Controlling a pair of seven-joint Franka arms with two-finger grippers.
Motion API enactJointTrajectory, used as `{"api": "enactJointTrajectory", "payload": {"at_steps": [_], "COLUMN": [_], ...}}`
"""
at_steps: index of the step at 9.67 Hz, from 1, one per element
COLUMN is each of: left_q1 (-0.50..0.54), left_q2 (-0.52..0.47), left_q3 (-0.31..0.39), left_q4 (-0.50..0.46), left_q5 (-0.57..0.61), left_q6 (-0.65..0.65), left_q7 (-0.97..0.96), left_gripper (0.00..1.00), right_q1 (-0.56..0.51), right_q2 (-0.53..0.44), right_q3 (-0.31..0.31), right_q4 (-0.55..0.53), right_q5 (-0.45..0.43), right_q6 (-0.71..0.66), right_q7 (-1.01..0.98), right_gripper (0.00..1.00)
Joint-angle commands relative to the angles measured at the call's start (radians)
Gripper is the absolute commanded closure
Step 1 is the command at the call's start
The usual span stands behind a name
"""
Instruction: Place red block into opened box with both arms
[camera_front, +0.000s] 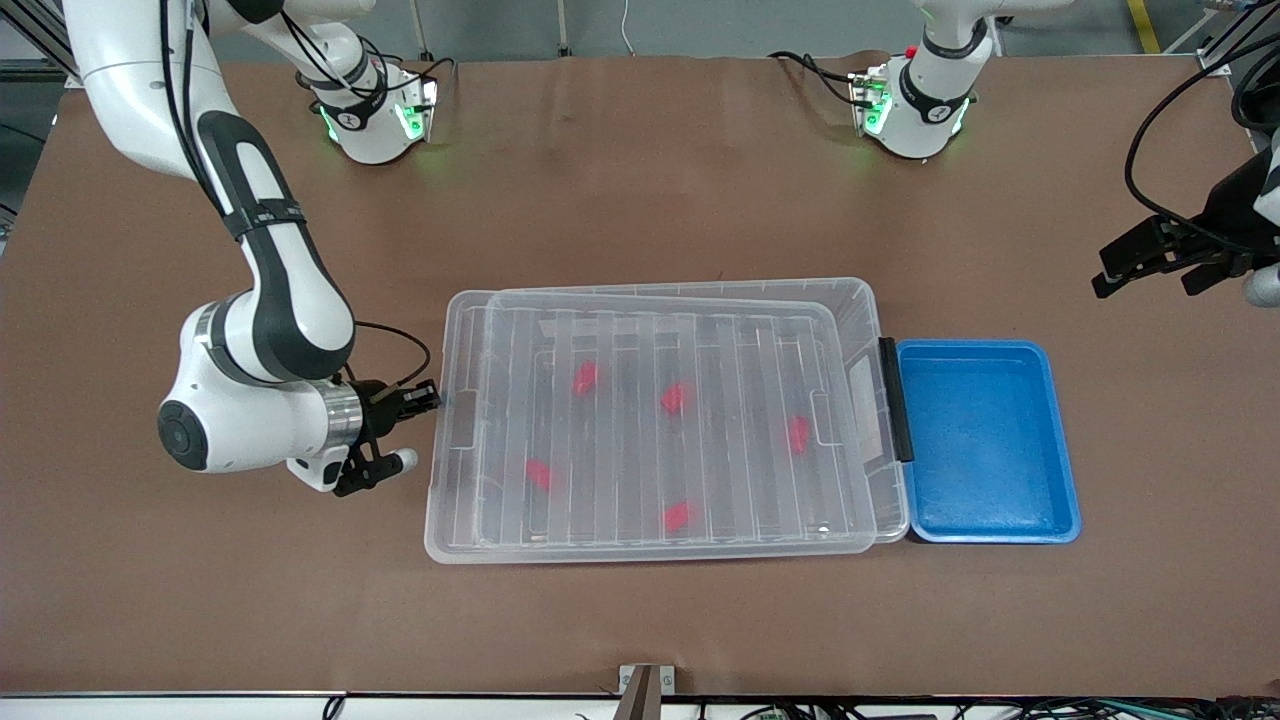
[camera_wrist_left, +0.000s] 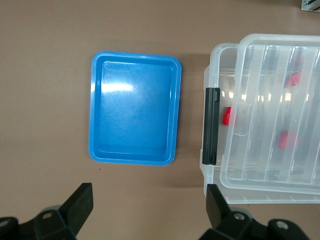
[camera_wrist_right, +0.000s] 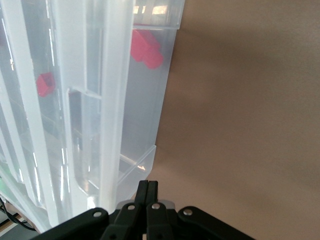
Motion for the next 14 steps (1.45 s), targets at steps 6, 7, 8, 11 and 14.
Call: {"api": "enactJointTrajectory", "payload": {"at_steps": [6,7,8,11,14], "left_q1": [-0.006,-0.006,-0.006,-0.004,-0.004], "left_q2": [-0.026,-0.026,-0.026,-0.023,-0.023], "left_q3": [-0.017,-0.017,-0.017,-0.014,-0.013], "left_q4": [-0.055,-0.055,-0.053,-0.053,-0.052], "left_q5": [0.056,0.056,0.056,0.057,0.06], "left_q6": [-0.016,-0.016,-0.014,-0.014,-0.014], "left_q7": [0.059,0.057,0.057,0.056,0.06], "left_gripper": [0.0,0.0,0.0,0.0,0.0], "right_q1": [-0.01,-0.024,-0.041,-0.067,-0.179], "right_q2": [-0.004,-0.018,-0.065,-0.267,-0.43], "right_q3": [-0.002,-0.002,-0.01,-0.024,-0.088], "right_q4": [0.006,0.015,0.013,-0.001,0.013], "right_q5": [-0.087,-0.174,-0.192,-0.423,-0.447], "right_q6": [-0.002,-0.003,-0.012,-0.09,-0.152], "right_q7": [-0.048,-0.039,0.007,0.486,0.478], "right_gripper": [1.0,1.0,1.0,0.43,0.0]}}
